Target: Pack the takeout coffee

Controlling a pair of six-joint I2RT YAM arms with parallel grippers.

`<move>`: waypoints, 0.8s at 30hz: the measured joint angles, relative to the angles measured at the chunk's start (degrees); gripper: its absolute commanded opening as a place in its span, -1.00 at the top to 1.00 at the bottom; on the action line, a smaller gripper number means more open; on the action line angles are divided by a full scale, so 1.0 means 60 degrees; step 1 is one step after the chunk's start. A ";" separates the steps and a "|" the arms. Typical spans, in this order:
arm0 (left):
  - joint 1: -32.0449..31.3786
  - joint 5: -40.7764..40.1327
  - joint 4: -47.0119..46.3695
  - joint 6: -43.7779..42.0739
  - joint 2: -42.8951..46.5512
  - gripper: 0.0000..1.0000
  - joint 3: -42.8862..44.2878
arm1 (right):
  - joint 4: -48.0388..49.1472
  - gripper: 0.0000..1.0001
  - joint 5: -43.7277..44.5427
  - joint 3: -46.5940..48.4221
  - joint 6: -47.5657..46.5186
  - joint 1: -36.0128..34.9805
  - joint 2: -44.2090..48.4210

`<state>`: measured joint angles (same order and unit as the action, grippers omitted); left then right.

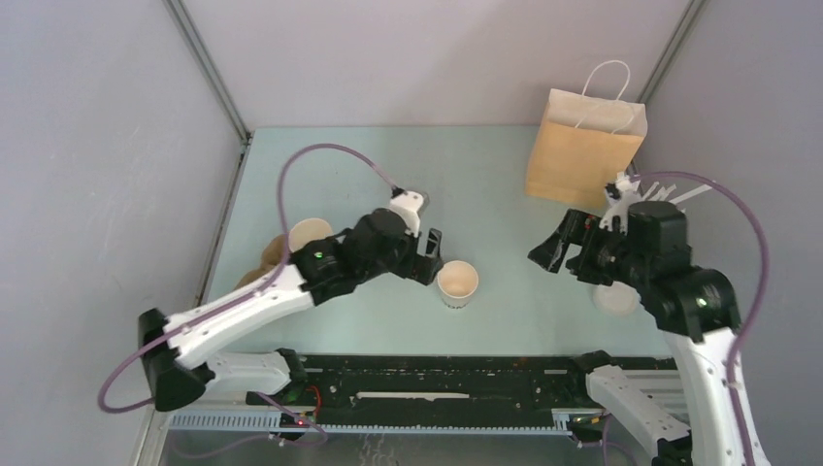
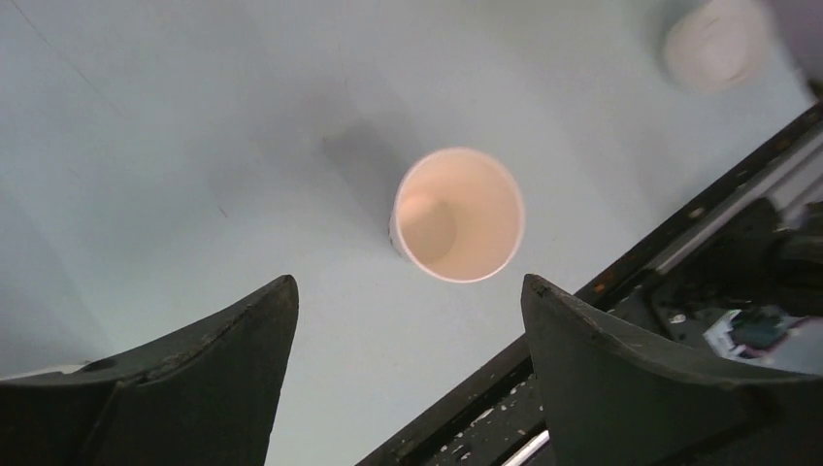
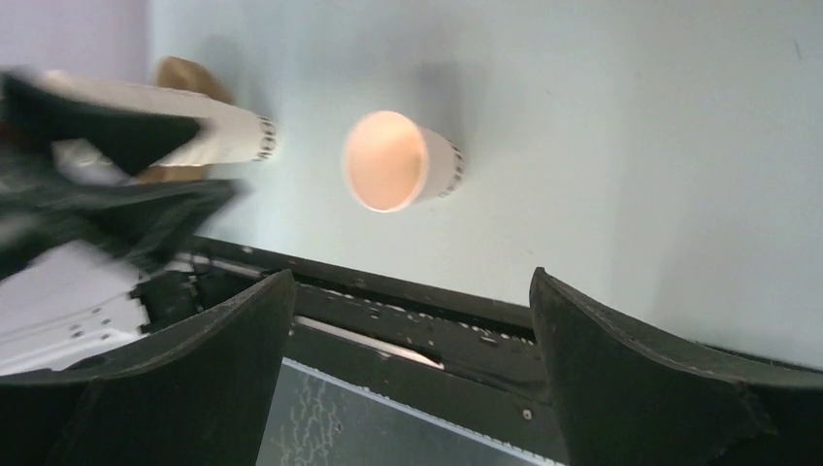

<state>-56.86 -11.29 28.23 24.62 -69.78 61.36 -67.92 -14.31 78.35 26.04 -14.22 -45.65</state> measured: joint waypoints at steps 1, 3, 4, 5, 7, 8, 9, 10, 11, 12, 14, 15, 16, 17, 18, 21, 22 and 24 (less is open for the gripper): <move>0.0000 -0.0066 0.0346 -0.0153 0.0310 -0.83 0.0401 | 0.0051 -0.99 0.0095 -0.0368 0.0004 0.0073 -0.0120; 0.0000 -0.0124 0.0812 -0.0372 0.0827 -0.86 0.1133 | 0.0197 -0.96 0.0273 -0.1133 0.0004 0.0331 -0.0488; 0.0000 -0.0153 0.1024 -0.0455 0.1089 -0.88 0.1523 | 0.0226 -0.91 0.0390 -0.1392 0.0004 0.0481 -0.0645; 0.0000 -0.0175 0.1209 -0.0517 0.1359 -0.90 0.1880 | 0.0295 -0.88 0.0474 -0.1679 0.0007 0.0725 -0.0878; 0.0000 -0.0208 0.1566 -0.0623 0.1869 -0.93 0.2488 | 0.0495 -0.83 0.0831 -0.2204 0.0018 0.1326 -0.1326; 0.0000 -0.0233 0.1701 -0.0678 0.2069 -0.94 0.2692 | 0.0554 -0.82 0.1009 -0.2401 0.0040 0.1577 -0.1439; 0.0000 -0.0251 0.1898 -0.0714 0.2259 -0.95 0.2929 | 0.0619 -0.80 0.1202 -0.2586 0.0066 0.1836 -0.1486; 0.0000 -0.0270 0.2200 -0.0805 0.2517 -0.96 0.3308 | 0.0736 -0.76 0.1406 -0.2845 0.0113 0.2218 -0.1490; 0.0000 -0.0270 0.2255 -0.0845 0.2565 -0.97 0.3388 | 0.0794 -0.66 0.1577 -0.3005 0.0160 0.2492 -0.1468; 0.0000 -0.0277 0.2492 -0.0929 0.2681 -0.99 0.3636 | 0.0914 -0.62 0.1752 -0.3217 0.0222 0.2838 -0.1424; 0.0000 -0.0324 0.2936 -0.1104 0.2838 -1.00 0.4091 | 0.1257 -0.55 0.2047 -0.3694 0.0368 0.3581 -0.1326; 0.0000 -0.0350 0.3104 -0.1147 0.2892 -1.00 0.4269 | 0.1439 -0.53 0.2091 -0.3923 0.0470 0.3916 -0.1286; 0.0000 -0.0379 0.3297 -0.1213 0.2969 -1.00 0.4470 | 0.1654 -0.53 0.2065 -0.4207 0.0590 0.4346 -0.1239; 0.0000 -0.0412 0.3446 -0.1293 0.3034 -1.00 0.4637 | 0.1872 -0.52 0.2036 -0.4477 0.0699 0.4721 -0.1198; 0.0000 -0.0448 0.3577 -0.1366 0.3115 -1.00 0.4776 | 0.2131 -0.50 0.1974 -0.4827 0.0823 0.5169 -0.1147; 0.0004 -0.0605 0.3829 -0.1515 0.3377 -1.00 0.4965 | 0.2754 -0.43 0.1887 -0.5672 0.1086 0.6011 -0.1078; 0.0004 -0.0663 0.3891 -0.1577 0.3475 -0.99 0.4983 | 0.2983 -0.38 0.1880 -0.5912 0.1126 0.6175 -0.1093; 0.0007 -0.0794 0.4025 -0.1701 0.3595 -1.00 0.4991 | 0.3359 -0.36 0.1872 -0.6178 0.1115 0.6335 -0.1198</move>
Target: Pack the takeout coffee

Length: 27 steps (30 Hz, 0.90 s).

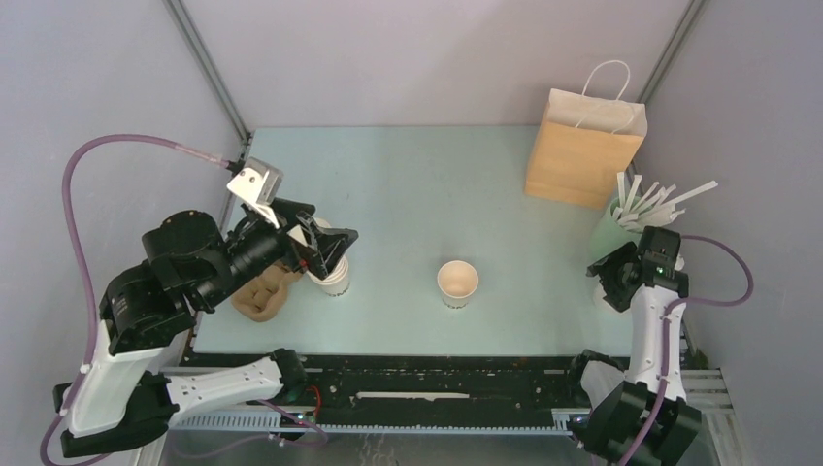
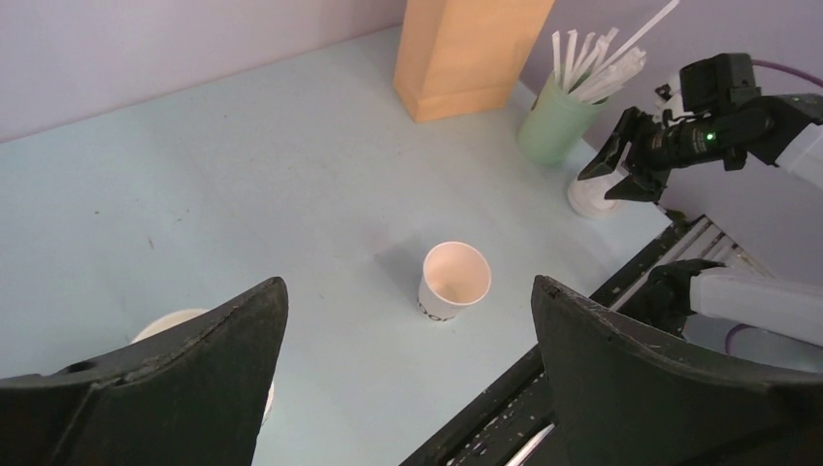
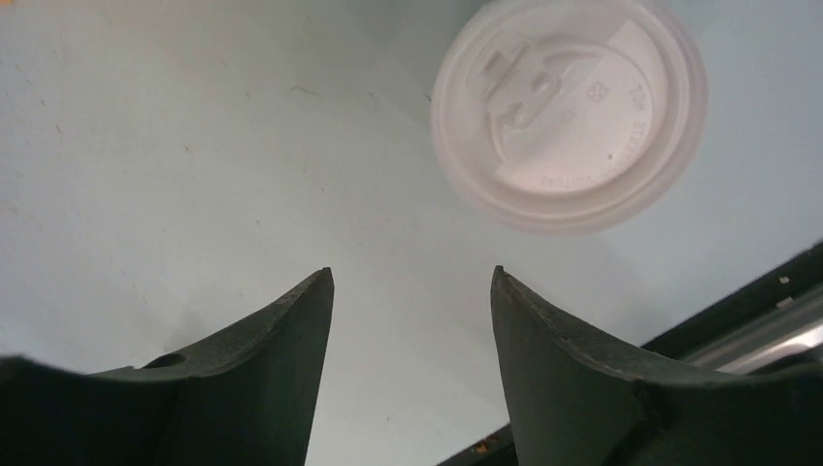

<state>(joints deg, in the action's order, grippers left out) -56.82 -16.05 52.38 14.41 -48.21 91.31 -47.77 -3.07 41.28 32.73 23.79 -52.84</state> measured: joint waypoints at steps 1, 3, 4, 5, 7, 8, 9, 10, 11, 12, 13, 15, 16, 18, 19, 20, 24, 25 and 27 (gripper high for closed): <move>0.0000 -0.0055 0.0091 -0.0076 0.0000 -1.00 0.0022 | 0.0164 -0.36 -0.0025 -0.0044 -0.0022 0.0095 -0.0095; 0.0000 -0.0142 0.0259 -0.0215 -0.0018 -0.99 0.0047 | 0.0568 -0.34 -0.0069 -0.0051 -0.0080 0.0335 -0.0339; 0.0000 -0.0178 0.0328 -0.0273 -0.0033 -1.00 0.0051 | 0.0780 -0.32 -0.0084 -0.0051 -0.0135 0.0441 -0.0459; 0.0000 -0.0219 0.0364 -0.0321 -0.0047 -1.00 0.0051 | 0.0969 -0.27 -0.0106 -0.0055 -0.0211 0.0514 -0.0568; 0.0007 -0.0277 0.0379 -0.0412 -0.0084 -1.00 0.0051 | 0.1413 -0.15 -0.0164 -0.0102 -0.0415 0.0623 -0.0816; 0.0025 -0.0284 0.0379 -0.0452 -0.0098 -1.00 0.0051 | 0.1606 -0.12 -0.0200 -0.0153 -0.0492 0.0685 -0.0933; 0.0040 -0.0288 0.0375 -0.0492 -0.0109 -1.00 0.0055 | 0.1774 -0.11 -0.0295 -0.0215 -0.0565 0.0747 -0.1056; 0.0058 -0.0288 0.0375 -0.0525 -0.0117 -1.00 0.0055 | 0.1974 -0.11 -0.0408 -0.0321 -0.0623 0.0863 -0.1195; 0.0069 -0.0295 0.0375 -0.0586 -0.0127 -1.00 0.0058 | 0.2109 -0.11 -0.0517 -0.0419 -0.0656 0.0984 -0.1304; 0.0084 -0.0295 0.0379 -0.0652 -0.0138 -1.00 0.0069 | 0.2226 -0.10 -0.0601 -0.0521 -0.0678 0.1104 -0.1399; 0.0098 -0.0299 0.0372 -0.0703 -0.0160 -1.00 0.0084 | 0.2368 -0.09 -0.0732 -0.0652 -0.0688 0.1224 -0.1515; 0.0138 -0.0299 0.0375 -0.0790 -0.0208 -1.00 0.0098 | 0.2444 -0.06 -0.0820 -0.0710 -0.0685 0.1268 -0.1596; 0.0164 -0.0291 0.0375 -0.0838 -0.0229 -1.00 0.0098 | 0.2521 -0.04 -0.0874 -0.0729 -0.0688 0.1282 -0.1661; 0.0219 -0.0291 0.0375 -0.0925 -0.0288 -1.00 0.0106 | 0.2710 -0.01 -0.0976 -0.0732 -0.0688 0.1290 -0.1792; 0.0251 -0.0288 0.0375 -0.0969 -0.0328 -1.00 0.0117 | 0.2812 0.01 -0.1027 -0.0732 -0.0688 0.1290 -0.1861; 0.0291 -0.0277 0.0379 -0.1002 -0.0375 -1.00 0.0135 | 0.2907 0.04 -0.1082 -0.0732 -0.0688 0.1290 -0.1934; 0.0495 -0.0208 0.0375 -0.1184 -0.0605 -1.00 0.0259 | 0.3082 0.09 -0.1096 -0.0732 -0.0685 0.1290 -0.2164; 0.0543 -0.0200 0.0379 -0.1231 -0.0659 -1.00 0.0284 | 0.3111 0.10 -0.1093 -0.0743 -0.0688 0.1290 -0.2200; 0.0601 -0.0189 0.0372 -0.1271 -0.0732 -1.00 0.0306 | 0.3173 0.10 -0.1078 -0.0769 -0.0685 0.1290 -0.2218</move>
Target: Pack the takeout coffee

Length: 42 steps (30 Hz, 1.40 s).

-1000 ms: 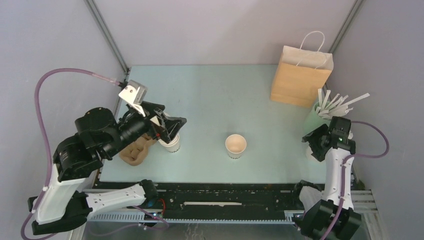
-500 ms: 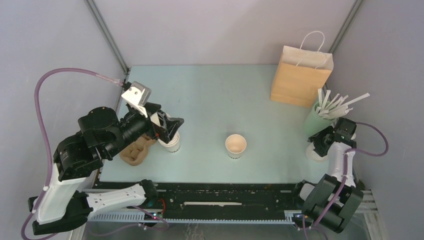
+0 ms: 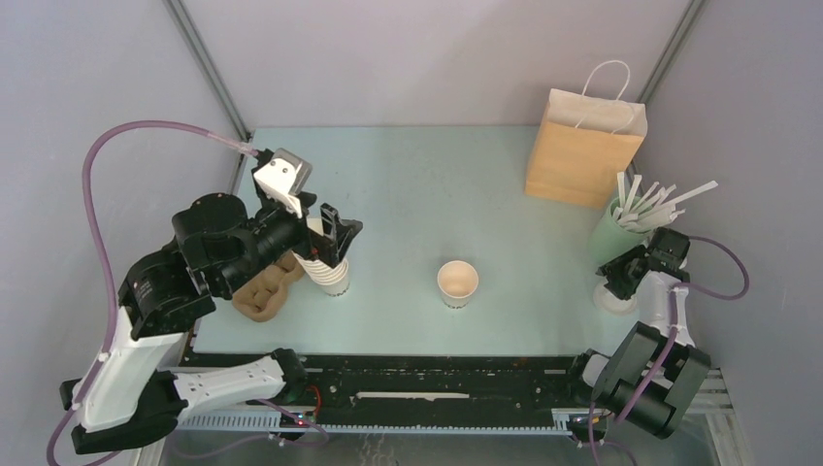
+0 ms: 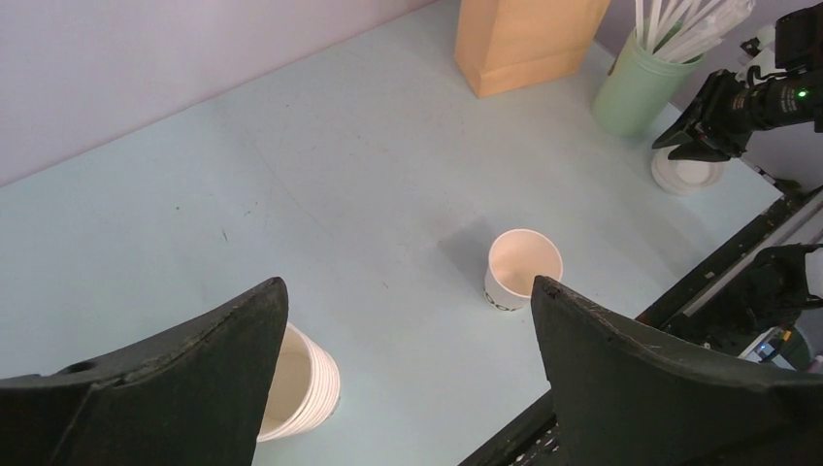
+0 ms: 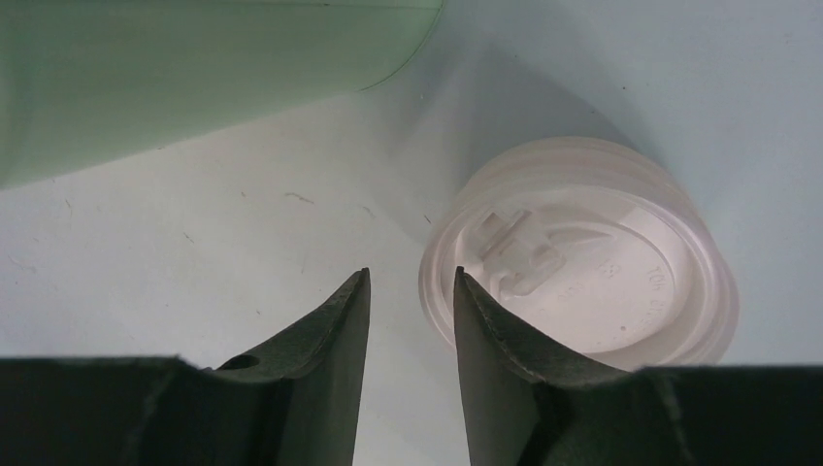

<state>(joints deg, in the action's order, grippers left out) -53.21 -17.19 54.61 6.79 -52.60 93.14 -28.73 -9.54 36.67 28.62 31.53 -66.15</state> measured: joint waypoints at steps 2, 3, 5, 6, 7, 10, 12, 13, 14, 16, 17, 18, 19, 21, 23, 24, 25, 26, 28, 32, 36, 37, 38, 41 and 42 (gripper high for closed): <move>0.0029 0.0004 0.0007 -0.0066 -0.0047 -1.00 0.0000 | 0.0080 0.13 0.0004 -0.0047 0.0000 0.0000 0.0000; 0.0044 0.0007 0.0004 -0.0076 -0.0051 -1.00 0.0000 | 0.0113 0.15 0.0011 -0.0069 0.0000 0.0000 -0.0018; 0.0058 0.0026 0.0007 -0.0135 -0.0084 -1.00 0.0000 | 0.0138 0.27 0.0040 -0.0098 0.0000 0.0000 -0.0073; 0.0069 0.0055 0.0007 -0.0138 -0.0087 -1.00 0.0000 | 0.0138 0.35 0.0044 -0.0109 0.0000 0.0000 -0.0091; 0.0073 0.0073 0.0007 -0.0142 -0.0087 -1.00 0.0000 | 0.0146 0.44 0.0051 -0.0113 -0.0011 0.0000 -0.0098; 0.0080 0.0084 0.0007 -0.0197 -0.0087 -1.00 0.0000 | 0.0153 0.50 0.0102 -0.0113 -0.0018 0.0000 -0.0098; 0.0080 0.0095 0.0007 -0.0222 -0.0087 -1.00 0.0000 | 0.0149 0.51 0.0120 -0.0113 -0.0018 0.0000 -0.0095; 0.0080 0.0113 0.0007 -0.0226 -0.0087 -1.00 0.0000 | 0.0146 0.55 0.0149 -0.0113 -0.0018 0.0000 -0.0076; 0.0080 0.0131 0.0007 -0.0226 -0.0087 -1.00 0.0000 | 0.0135 0.63 0.0157 -0.0113 -0.0022 0.0000 -0.0040; 0.0080 0.0153 0.0007 -0.0229 -0.0091 -1.00 0.0000 | 0.0109 0.68 0.0182 -0.0113 -0.0040 0.0000 0.0055; 0.0080 0.0153 0.0007 -0.0237 -0.0087 -1.00 0.0000 | 0.0095 0.68 0.0200 -0.0113 -0.0044 0.0000 0.0117; 0.0080 0.0153 0.0007 -0.0240 -0.0087 -1.00 0.0000 | 0.0080 0.69 0.0222 -0.0113 -0.0047 0.0000 0.0168; 0.0080 0.0157 0.0007 -0.0251 -0.0087 -1.00 0.0000 | 0.0055 0.68 0.0233 -0.0113 -0.0047 0.0000 0.0208; 0.0080 0.0157 0.0007 -0.0302 -0.0087 -1.00 0.0000 | -0.0033 0.73 0.0259 -0.0117 -0.0047 0.0000 0.0299; 0.0080 0.0168 0.0007 -0.0306 -0.0084 -1.00 0.0000 | -0.0102 0.77 0.0262 -0.0120 -0.0051 0.0000 0.0423; 0.0080 0.0178 0.0007 -0.0306 -0.0080 -1.00 0.0000 | -0.0146 0.78 0.0262 -0.0124 -0.0051 0.0000 0.0514; 0.0080 0.0186 0.0007 -0.0306 -0.0066 -1.00 0.0000 | -0.0193 0.78 0.0262 -0.0124 -0.0055 0.0000 0.0605; 0.0080 0.0193 0.0007 -0.0306 -0.0044 -1.00 0.0000 | -0.0233 0.78 0.0262 -0.0124 -0.0055 0.0000 0.0681; 0.0080 0.0222 0.0007 -0.0306 -0.0025 -1.00 0.0000 | -0.0302 0.85 0.0262 -0.0124 -0.0051 0.0000 0.0798; 0.0080 0.0237 0.0011 -0.0306 0.0069 -1.00 0.0000 | -0.0576 0.99 0.0379 -0.0120 0.0011 -0.0018 0.0943; 0.0080 0.0335 0.0011 -0.0299 0.0135 -1.00 0.0000 | -0.1137 1.00 0.0743 -0.0011 0.0149 -0.0186 0.1162; 0.0080 0.0382 0.0011 -0.0295 0.0146 -1.00 0.0000 | -0.1260 1.00 0.0812 0.0062 0.0178 -0.0229 0.1217; 0.0080 0.0404 0.0011 -0.0291 0.0153 -1.00 0.0000 | -0.1359 1.00 0.0867 0.0142 0.0204 -0.0273 0.1275; 0.0080 0.0441 0.0011 -0.0284 0.0186 -1.00 0.0000 | -0.1585 1.00 0.0991 0.0353 0.0251 -0.0361 0.1461; 0.0080 0.0474 0.0015 -0.0280 0.0197 -1.00 0.0000 | -0.1625 1.00 0.1016 0.0404 0.0259 -0.0390 0.1523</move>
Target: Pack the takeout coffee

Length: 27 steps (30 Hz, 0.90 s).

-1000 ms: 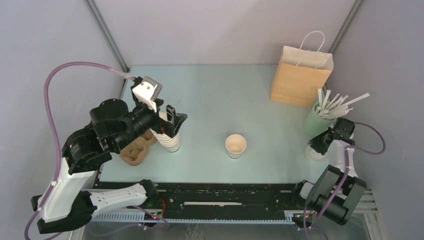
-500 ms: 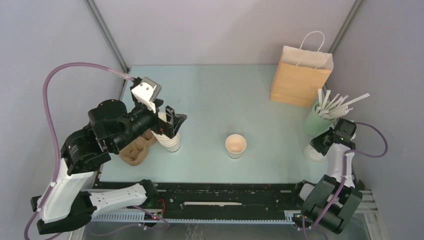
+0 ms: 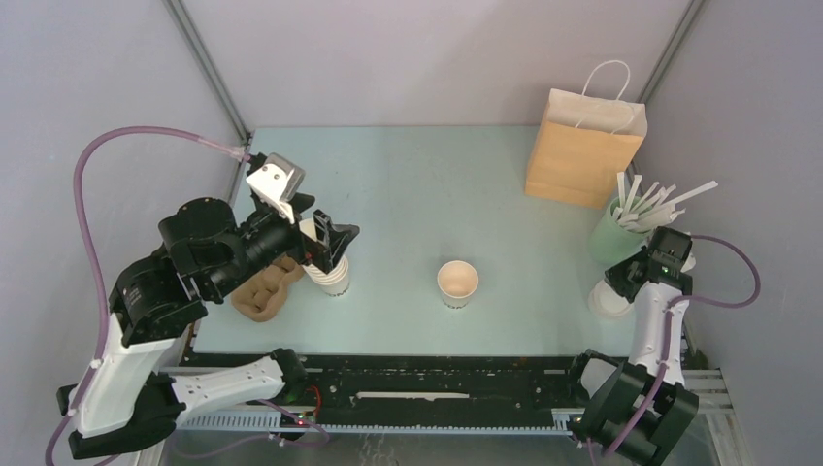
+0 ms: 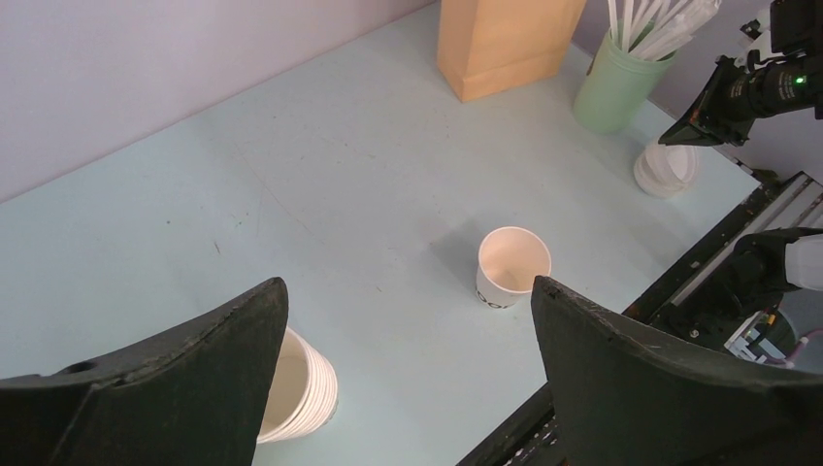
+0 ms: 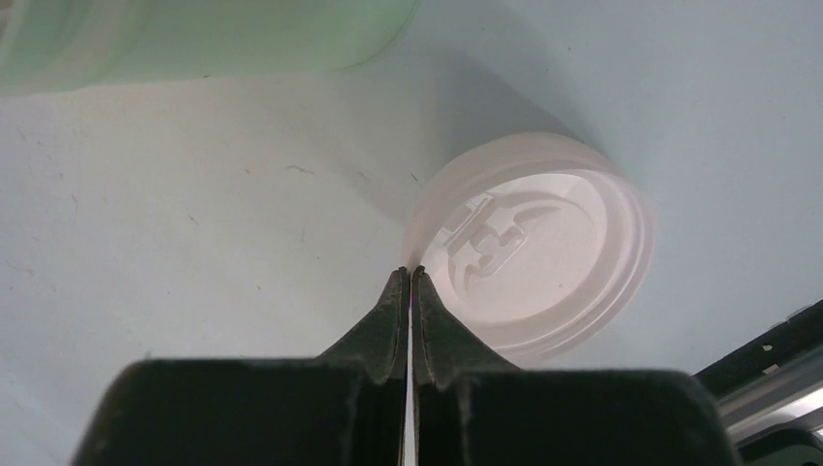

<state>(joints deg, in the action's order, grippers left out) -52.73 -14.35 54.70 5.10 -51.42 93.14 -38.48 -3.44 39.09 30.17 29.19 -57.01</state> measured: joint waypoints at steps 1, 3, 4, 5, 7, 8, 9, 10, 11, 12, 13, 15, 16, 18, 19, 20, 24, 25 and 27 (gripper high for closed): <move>0.0000 0.0007 0.0000 0.0004 0.0015 -1.00 0.0000 | -0.0011 1.00 0.0004 0.0018 0.0004 -0.0015 0.0047; 0.0000 0.0029 0.0000 0.0018 0.0055 -1.00 0.0000 | -0.0080 1.00 0.0015 0.0036 0.0015 -0.0051 0.0157; 0.0000 0.0044 0.0000 0.0058 0.0076 -1.00 0.0000 | -0.0098 1.00 0.0015 0.0036 0.0018 -0.0066 0.0189; 0.0000 0.0080 -0.0004 0.0076 0.0102 -1.00 0.0000 | -0.0120 1.00 0.0018 0.0044 0.0029 -0.0076 0.0226; 0.0000 0.0138 -0.0004 0.0087 0.0138 -1.00 0.0000 | -0.0164 1.00 0.0055 0.0066 0.0033 -0.0113 0.0251; 0.0000 0.0178 -0.0004 0.0091 0.0149 -1.00 0.0000 | -0.0182 1.00 0.0091 0.0066 0.0033 -0.0138 0.0248; 0.0000 0.0182 0.0000 0.0102 0.0153 -1.00 0.0000 | -0.0197 1.00 0.0131 0.0066 0.0029 -0.0168 0.0229; 0.0000 0.0186 -0.0004 0.0120 0.0153 -1.00 0.0000 | -0.0208 1.00 0.0182 0.0066 0.0029 -0.0211 0.0197; 0.0000 0.0193 0.0000 0.0149 0.0153 -1.00 0.0000 | -0.0208 1.00 0.0259 0.0073 0.0029 -0.0251 0.0109; 0.0000 0.0204 0.0000 0.0160 0.0153 -1.00 0.0000 | -0.0200 1.00 0.0331 0.0073 0.0029 -0.0273 -0.0022; 0.0000 0.0211 0.0000 0.0164 0.0153 -1.00 0.0000 | -0.0200 1.00 0.0404 0.0080 0.0026 -0.0299 -0.0215; 0.0000 0.0248 0.0000 0.0175 0.0153 -1.00 0.0000 | -0.0200 1.00 0.0510 0.0084 0.0022 -0.0324 -0.0550; 0.0000 0.0259 -0.0004 0.0182 0.0149 -1.00 0.0000 | -0.0208 1.00 0.0546 0.0084 0.0022 -0.0331 -0.0707; 0.0000 0.0291 -0.0004 0.0189 0.0149 -1.00 0.0000 | -0.0204 0.95 0.0586 0.0084 0.0018 -0.0364 -0.0889; 0.0000 0.0321 -0.0004 0.0189 0.0149 -1.00 0.0000 | -0.0204 0.93 0.0601 0.0084 0.0015 -0.0379 -0.0951; 0.0000 0.0339 -0.0004 0.0189 0.0149 -1.00 0.0000 | -0.0189 0.87 0.0605 0.0087 0.0000 -0.0404 -0.1031; 0.0000 0.0350 0.0000 0.0189 0.0149 -1.00 0.0000 | -0.0175 0.66 0.0601 0.0087 -0.0029 -0.0506 -0.1107; 0.0000 0.0346 0.0004 0.0189 0.0149 -1.00 0.0000 | -0.0175 0.64 0.0601 0.0087 -0.0044 -0.0525 -0.1107; 0.0000 0.0346 0.0066 0.0189 0.0149 -1.00 0.0022 | -0.0175 0.57 0.0583 0.0087 -0.0062 -0.0557 -0.1107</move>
<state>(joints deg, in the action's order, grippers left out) -52.73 -12.27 55.09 6.24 -50.52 93.27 -39.53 0.05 39.62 29.80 25.85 -63.66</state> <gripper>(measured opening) 0.996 0.174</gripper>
